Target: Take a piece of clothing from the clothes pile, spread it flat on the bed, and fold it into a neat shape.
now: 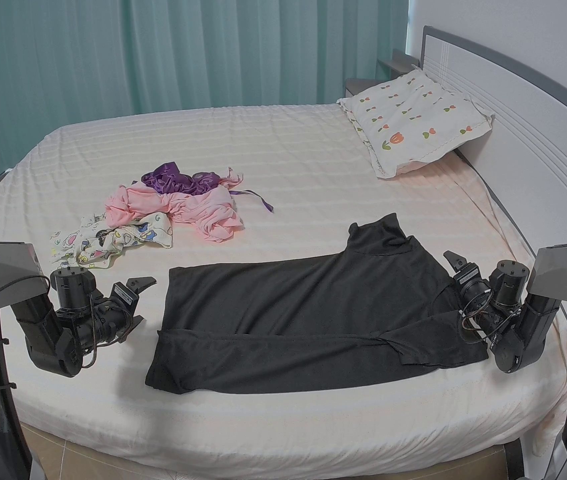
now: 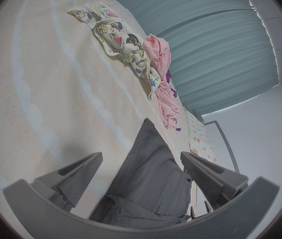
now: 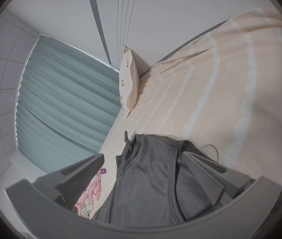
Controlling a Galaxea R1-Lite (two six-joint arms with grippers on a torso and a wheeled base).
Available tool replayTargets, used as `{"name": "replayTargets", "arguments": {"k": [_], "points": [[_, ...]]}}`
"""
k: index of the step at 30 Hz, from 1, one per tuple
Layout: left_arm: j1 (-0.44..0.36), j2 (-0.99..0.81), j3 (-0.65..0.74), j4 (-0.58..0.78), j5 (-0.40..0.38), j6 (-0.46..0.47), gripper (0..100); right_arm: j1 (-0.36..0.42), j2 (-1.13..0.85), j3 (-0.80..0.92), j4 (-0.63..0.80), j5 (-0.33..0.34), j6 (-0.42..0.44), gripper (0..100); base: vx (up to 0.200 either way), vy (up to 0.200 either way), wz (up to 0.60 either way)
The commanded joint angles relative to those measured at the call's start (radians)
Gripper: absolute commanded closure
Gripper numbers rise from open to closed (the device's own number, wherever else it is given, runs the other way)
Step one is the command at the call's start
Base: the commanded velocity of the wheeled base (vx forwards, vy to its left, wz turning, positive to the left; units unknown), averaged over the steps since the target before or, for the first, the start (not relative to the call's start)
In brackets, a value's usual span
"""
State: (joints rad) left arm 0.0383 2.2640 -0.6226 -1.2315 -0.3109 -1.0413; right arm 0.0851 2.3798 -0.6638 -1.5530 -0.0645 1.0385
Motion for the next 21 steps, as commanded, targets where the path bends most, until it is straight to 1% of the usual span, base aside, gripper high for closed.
{"name": "replayTargets", "arguments": {"k": [1, 11, 16, 21], "points": [[0.000, 0.000, 0.000, 0.000, -0.001, 0.000, 0, 0.001, -0.002, 0.000, -0.010, 0.000, 0.000, 0, 0.000, 0.000, 0.00], [0.000, -0.001, -0.002, 0.000, 0.001, 0.000, 0, 0.001, -0.002, 0.000, -0.010, -0.001, 0.000, 0, 0.000, 0.000, 0.00], [-0.001, 0.000, 0.006, -0.028, -0.002, -0.002, 0, 0.002, -0.004, 0.000, -0.010, -0.001, 0.000, 0, 0.000, 0.000, 0.00], [-0.005, -0.004, 0.012, -0.034, -0.002, -0.002, 0, 0.004, -0.004, 0.000, -0.010, -0.001, -0.002, 0, 0.000, -0.200, 0.00]]}}
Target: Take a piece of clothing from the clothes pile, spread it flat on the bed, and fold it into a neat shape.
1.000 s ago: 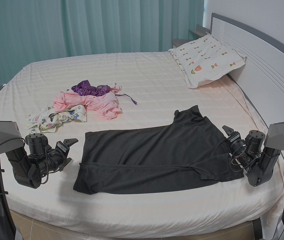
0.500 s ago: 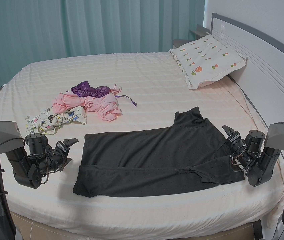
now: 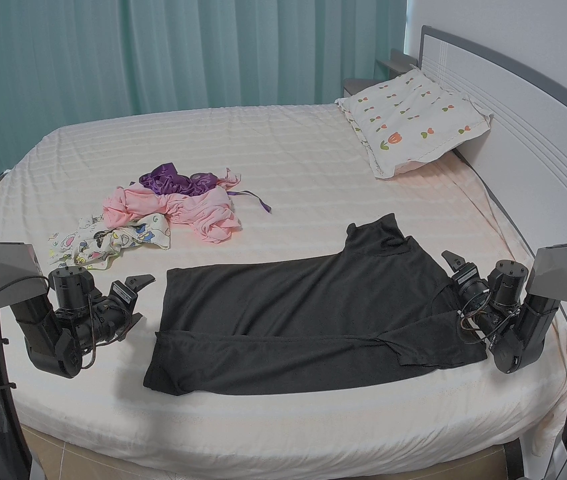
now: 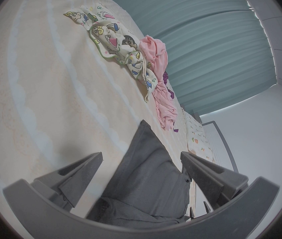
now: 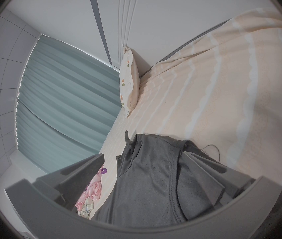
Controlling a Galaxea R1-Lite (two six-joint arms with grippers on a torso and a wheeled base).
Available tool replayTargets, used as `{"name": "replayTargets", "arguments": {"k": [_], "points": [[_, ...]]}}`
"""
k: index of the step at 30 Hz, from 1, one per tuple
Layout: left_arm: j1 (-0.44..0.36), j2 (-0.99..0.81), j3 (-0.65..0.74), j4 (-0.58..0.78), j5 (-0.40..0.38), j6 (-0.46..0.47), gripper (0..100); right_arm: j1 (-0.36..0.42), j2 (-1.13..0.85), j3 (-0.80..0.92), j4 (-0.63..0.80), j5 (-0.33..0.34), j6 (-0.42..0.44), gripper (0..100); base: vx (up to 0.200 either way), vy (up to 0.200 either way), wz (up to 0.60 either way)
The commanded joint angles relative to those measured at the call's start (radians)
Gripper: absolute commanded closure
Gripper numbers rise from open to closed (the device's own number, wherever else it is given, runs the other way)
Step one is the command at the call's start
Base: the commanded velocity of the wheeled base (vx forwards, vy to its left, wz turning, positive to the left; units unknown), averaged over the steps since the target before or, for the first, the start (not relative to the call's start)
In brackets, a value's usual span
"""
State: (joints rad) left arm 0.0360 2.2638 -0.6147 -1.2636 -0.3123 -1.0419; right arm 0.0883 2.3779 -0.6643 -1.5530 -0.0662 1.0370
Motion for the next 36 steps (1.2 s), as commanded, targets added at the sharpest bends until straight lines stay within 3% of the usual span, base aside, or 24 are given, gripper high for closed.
{"name": "replayTargets", "arguments": {"k": [1, 9, 13, 22, 25, 30, 36], "points": [[-0.002, -0.006, 0.009, -0.003, -0.001, 0.000, 0, 0.001, -0.002, 0.000, -0.010, 0.000, 0.000, 0, 0.000, -0.200, 0.00], [-0.013, -0.007, 0.039, -0.065, 0.002, 0.000, 0, 0.001, -0.002, -0.001, -0.010, 0.000, 0.000, 0, 0.000, 0.000, 0.00], [-0.013, -0.001, 0.050, -0.118, 0.056, -0.001, 0, 0.001, 0.000, 0.000, -0.010, 0.000, 0.000, 0, 0.000, 0.000, 0.00], [-0.007, -0.007, 0.049, -0.126, 0.061, -0.003, 0, 0.001, 0.000, 0.000, -0.010, 0.000, -0.002, 0, 0.200, 0.000, 0.00], [-0.007, -0.013, 0.043, -0.122, 0.064, -0.001, 0, 0.001, 0.000, 0.000, -0.010, 0.000, -0.002, 0, 0.000, 0.000, 0.00], [-0.007, -0.041, 0.036, -0.094, 0.062, 0.022, 0, 0.008, 0.000, 0.011, -0.010, -0.001, -0.005, 0, 0.000, 0.000, 0.00], [-0.005, -0.122, -0.019, 0.112, 0.061, 0.102, 0, 0.013, -0.003, 0.029, -0.010, -0.001, -0.006, 0, 0.000, 0.000, 0.00]]}}
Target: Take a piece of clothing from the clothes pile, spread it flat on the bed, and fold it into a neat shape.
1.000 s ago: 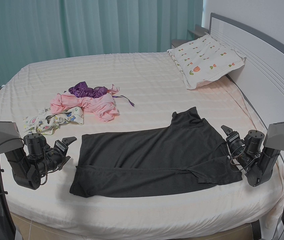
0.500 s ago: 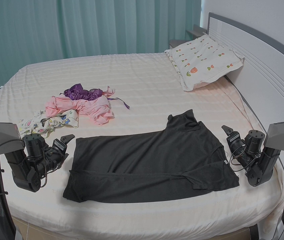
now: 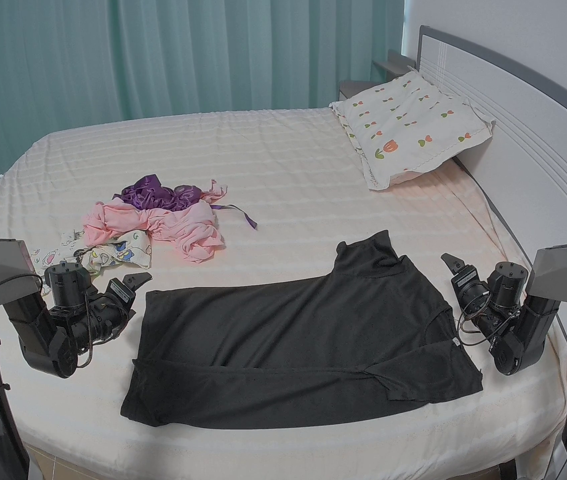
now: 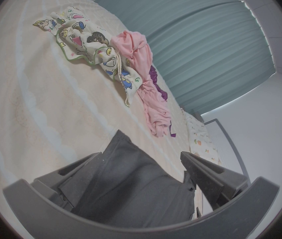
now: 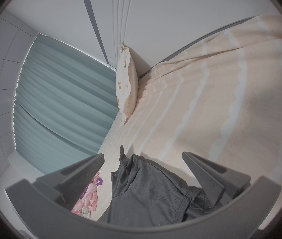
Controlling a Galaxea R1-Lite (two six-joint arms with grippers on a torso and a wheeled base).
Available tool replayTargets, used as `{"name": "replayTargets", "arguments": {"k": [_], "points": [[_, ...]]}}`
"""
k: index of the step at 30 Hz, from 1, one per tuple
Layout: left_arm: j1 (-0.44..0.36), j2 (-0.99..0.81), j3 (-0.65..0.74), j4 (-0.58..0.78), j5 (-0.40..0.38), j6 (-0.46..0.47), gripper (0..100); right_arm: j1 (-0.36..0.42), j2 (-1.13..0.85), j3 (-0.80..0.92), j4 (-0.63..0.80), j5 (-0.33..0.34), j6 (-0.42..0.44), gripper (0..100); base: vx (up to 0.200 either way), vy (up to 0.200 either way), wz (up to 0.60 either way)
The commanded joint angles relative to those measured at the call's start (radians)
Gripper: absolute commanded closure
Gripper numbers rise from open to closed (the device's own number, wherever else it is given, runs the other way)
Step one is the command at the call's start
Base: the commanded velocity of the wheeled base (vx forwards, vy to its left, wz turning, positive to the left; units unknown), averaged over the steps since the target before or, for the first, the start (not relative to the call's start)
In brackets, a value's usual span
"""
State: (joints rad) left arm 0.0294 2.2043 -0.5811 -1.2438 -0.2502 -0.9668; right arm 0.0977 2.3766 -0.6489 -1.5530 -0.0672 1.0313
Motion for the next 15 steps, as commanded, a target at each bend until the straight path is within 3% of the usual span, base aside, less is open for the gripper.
{"name": "replayTargets", "arguments": {"k": [1, 4, 5, 7, 10, 15], "points": [[0.001, -0.063, -0.072, 0.116, -0.001, 0.026, 0, 0.004, -0.002, 0.015, -0.010, 0.000, -0.002, 0, 0.000, 0.000, 0.00], [0.001, -0.058, -0.177, 0.261, 0.000, 0.037, 0, 0.013, -0.002, 0.025, -0.010, 0.000, -0.005, 0, 0.000, 0.000, 0.00], [0.007, -0.060, -0.221, 0.373, 0.000, 0.085, 0, 0.024, -0.002, 0.043, -0.010, 0.000, -0.007, 0, 0.000, 0.000, 0.00], [0.012, -0.060, -0.250, 0.463, 0.002, 0.158, 0, 0.028, -0.005, 0.061, -0.010, 0.001, -0.016, 0, 0.000, 0.000, 0.00], [0.012, -0.054, -0.275, 0.498, 0.002, 0.237, 0, 0.031, -0.014, 0.084, -0.010, 0.010, -0.037, 0, 0.000, 0.000, 0.00], [0.007, -0.044, -0.310, 0.506, -0.009, 0.269, 0, 0.028, -0.017, 0.095, -0.010, 0.010, -0.037, 0, 0.000, 0.000, 0.00]]}}
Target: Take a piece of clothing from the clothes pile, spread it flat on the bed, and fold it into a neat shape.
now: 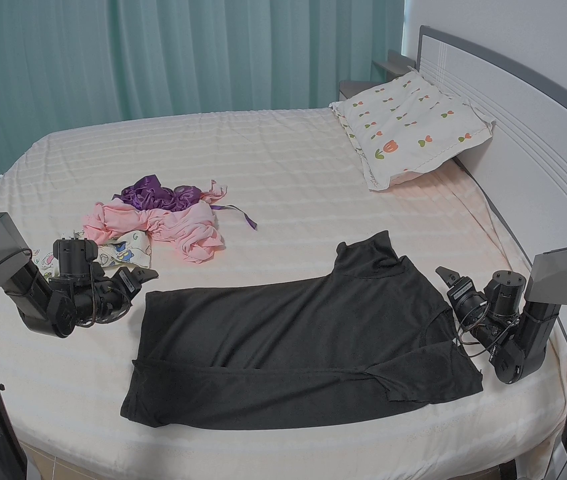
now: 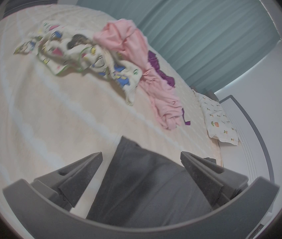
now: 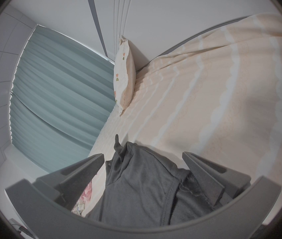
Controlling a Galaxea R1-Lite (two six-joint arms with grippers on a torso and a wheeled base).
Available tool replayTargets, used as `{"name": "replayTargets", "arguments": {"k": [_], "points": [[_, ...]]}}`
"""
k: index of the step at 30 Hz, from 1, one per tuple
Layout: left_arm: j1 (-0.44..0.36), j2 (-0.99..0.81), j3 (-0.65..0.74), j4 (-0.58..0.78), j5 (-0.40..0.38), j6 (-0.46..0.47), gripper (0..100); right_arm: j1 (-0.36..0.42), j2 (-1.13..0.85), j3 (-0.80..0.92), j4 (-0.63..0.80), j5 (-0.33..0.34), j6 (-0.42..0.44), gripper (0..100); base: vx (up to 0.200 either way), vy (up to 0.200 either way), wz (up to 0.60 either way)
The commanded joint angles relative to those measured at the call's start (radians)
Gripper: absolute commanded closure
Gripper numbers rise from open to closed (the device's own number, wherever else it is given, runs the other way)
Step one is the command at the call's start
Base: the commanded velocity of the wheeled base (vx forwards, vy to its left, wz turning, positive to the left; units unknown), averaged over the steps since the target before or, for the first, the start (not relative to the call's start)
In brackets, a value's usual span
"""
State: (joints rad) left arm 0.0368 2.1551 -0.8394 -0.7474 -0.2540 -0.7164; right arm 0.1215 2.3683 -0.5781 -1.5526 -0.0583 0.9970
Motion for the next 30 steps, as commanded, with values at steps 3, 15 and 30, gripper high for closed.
{"name": "replayTargets", "arguments": {"k": [3, 15, 30], "points": [[0.002, 0.034, -0.066, 0.007, -0.007, 0.049, 0, 0.006, -0.009, 0.035, -0.011, 0.002, -0.005, 0, 0.000, 0.000, 0.00], [-0.002, 0.120, -0.083, 0.002, -0.007, 0.140, 0, 0.012, -0.004, 0.049, -0.011, 0.000, -0.008, 0, 0.000, 0.000, 0.00], [-0.017, 0.126, -0.083, -0.007, -0.008, 0.114, 0, 0.024, 0.002, 0.049, -0.011, 0.003, -0.003, 0, 0.000, 0.000, 0.00]]}}
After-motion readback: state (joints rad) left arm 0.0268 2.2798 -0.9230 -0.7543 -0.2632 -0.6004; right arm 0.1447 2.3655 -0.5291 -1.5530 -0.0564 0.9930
